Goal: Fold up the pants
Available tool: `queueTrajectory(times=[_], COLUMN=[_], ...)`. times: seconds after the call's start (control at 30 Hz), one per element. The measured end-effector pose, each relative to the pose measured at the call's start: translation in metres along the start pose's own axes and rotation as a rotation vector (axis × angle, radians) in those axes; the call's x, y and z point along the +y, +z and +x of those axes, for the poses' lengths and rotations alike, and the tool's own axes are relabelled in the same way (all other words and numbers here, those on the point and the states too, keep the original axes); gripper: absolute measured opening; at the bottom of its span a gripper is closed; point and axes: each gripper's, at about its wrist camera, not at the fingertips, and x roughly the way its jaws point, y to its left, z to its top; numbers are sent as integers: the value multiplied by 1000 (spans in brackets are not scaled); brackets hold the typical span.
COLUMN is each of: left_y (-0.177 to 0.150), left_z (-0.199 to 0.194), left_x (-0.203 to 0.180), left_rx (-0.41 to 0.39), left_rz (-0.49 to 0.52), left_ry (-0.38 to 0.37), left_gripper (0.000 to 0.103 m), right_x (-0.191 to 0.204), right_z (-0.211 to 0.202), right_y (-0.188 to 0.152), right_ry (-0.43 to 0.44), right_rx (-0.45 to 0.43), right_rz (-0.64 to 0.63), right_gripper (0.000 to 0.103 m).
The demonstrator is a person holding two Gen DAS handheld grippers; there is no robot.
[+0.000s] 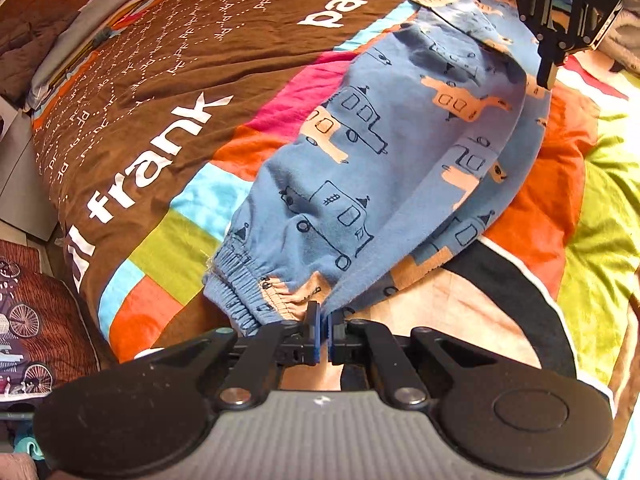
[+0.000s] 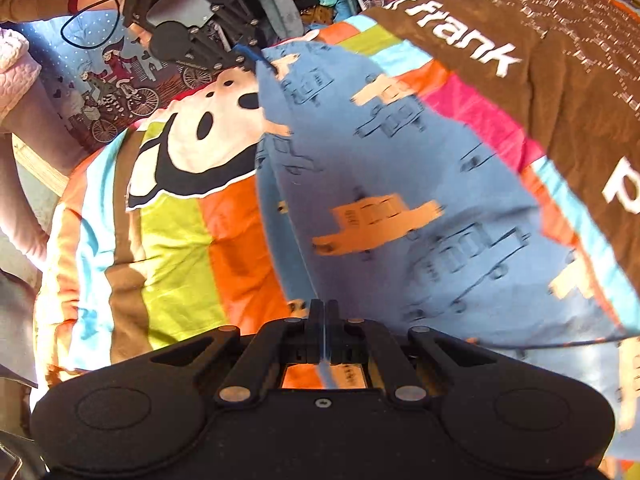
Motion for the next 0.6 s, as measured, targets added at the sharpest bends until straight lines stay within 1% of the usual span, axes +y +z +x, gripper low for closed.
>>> queueTrajectory(times=[0.1, 0.17, 0.3, 0.33, 0.4, 0.43, 0.47, 0.6], left_y=[-2, -4, -5, -5, -4, -4, -4, -4], left_z=[6, 7, 7, 6, 7, 7, 7, 6], left_x=[-3, -4, -4, -4, -3, -3, -2, -1], left_rx=[13, 16, 17, 17, 16, 15, 15, 14], left_rz=[16, 19, 17, 16, 15, 14, 12, 9], left_ry=[-5, -8, -11, -11, -11, -11, -11, -13], left_gripper=[3, 3, 2, 3, 3, 3, 3, 3], right_x=[8, 9, 9, 8, 5, 6, 7, 13], right_z=[10, 12, 1, -2, -5, -4, -2, 8], right_y=[-5, -5, 7, 11, 16, 17, 16, 12], right_ry=[6, 9, -3, -16, -61, -93, -117, -128], right_rx=[13, 6, -15, -20, -2, 17, 34, 93], right_rz=[2, 19, -14, -34, -91, -141, -188, -312], right_gripper=[0, 0, 0, 0, 5, 12, 14, 18])
